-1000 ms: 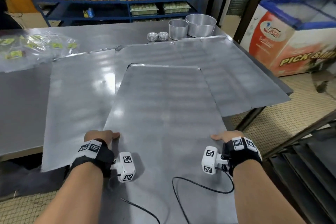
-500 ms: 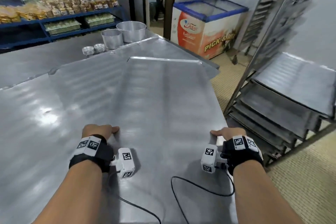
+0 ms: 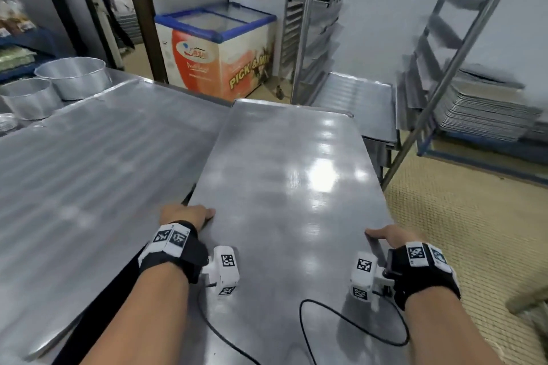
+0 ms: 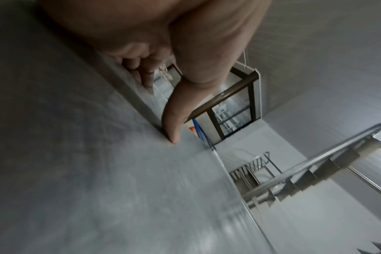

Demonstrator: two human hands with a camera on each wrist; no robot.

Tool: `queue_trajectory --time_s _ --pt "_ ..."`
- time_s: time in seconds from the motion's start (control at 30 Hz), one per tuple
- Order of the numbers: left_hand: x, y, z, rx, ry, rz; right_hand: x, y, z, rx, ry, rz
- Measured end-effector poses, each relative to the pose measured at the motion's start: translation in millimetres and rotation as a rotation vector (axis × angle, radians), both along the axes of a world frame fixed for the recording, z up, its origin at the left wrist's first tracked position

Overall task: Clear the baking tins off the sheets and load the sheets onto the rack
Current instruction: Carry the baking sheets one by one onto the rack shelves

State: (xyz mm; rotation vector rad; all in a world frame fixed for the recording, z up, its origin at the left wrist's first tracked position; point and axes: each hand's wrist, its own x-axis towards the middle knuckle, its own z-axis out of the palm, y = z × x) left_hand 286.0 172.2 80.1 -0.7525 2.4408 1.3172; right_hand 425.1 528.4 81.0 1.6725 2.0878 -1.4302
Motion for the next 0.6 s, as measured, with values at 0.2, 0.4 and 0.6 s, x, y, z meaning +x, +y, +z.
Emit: queue_trajectory --time_s 0.2,0.4,0.6 --pt "-24 77 3 0.005 0.025 -0.087 25 48 13 0.021 0.022 -0.229" --pt "-55 136 2 0.039 0.009 -0.145 15 86 9 -0.014 0.091 -0.298" --pt "-92 181 -7 0.009 0.004 -0.148 -8 122 16 -0.073 0.177 -0.411"
